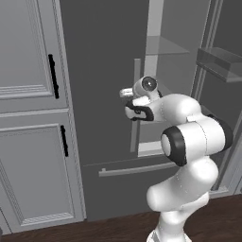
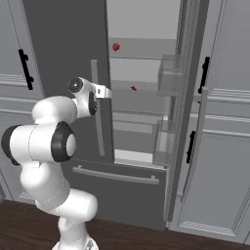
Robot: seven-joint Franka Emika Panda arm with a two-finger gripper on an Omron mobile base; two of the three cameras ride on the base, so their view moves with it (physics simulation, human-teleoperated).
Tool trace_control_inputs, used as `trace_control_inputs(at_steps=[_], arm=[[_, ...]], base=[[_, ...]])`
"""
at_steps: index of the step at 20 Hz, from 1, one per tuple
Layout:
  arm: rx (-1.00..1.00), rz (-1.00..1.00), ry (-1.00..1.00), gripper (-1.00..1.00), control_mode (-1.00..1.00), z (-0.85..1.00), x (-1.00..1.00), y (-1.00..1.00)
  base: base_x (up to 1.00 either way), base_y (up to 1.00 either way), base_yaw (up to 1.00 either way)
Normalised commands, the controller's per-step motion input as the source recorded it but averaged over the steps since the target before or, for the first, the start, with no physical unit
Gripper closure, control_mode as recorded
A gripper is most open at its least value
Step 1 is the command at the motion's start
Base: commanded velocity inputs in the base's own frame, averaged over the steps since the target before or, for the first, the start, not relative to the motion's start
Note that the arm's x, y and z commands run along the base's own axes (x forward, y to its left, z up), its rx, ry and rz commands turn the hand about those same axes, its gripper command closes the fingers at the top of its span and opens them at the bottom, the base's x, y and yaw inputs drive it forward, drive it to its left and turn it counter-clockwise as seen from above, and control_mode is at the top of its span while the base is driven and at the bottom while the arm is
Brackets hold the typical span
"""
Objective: Take the strawberry from the fridge and place it on top of the pancake, located on the dining counter.
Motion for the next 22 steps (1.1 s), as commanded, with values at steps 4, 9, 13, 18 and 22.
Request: trace_control_inputs(at_steps=[4,9,13,18,22], arm=[[0.0,0.15,0.09,1.0,-1.0,-0.35,-0.04,1.0],[0.0,0.13,0.11,1.0,-1.0,-0.04,-0.57,1.0],[-0.01,0.07,0.03,1.0,-1.0,-0.01,-1.0,1.0],[-0.01,0.01,0.0,1.0,-1.0,-0.01,-0.95,1.0],[0.0,0.0,0.0,1.0,-1.0,0.0,-0.92,1.0]], base=[[0.0,0.0,0.0],[0.0,0.0,0.0],[0.0,0.0,0.0],[0.0,0.0,0.0],[0.0,0.0,0.0]])
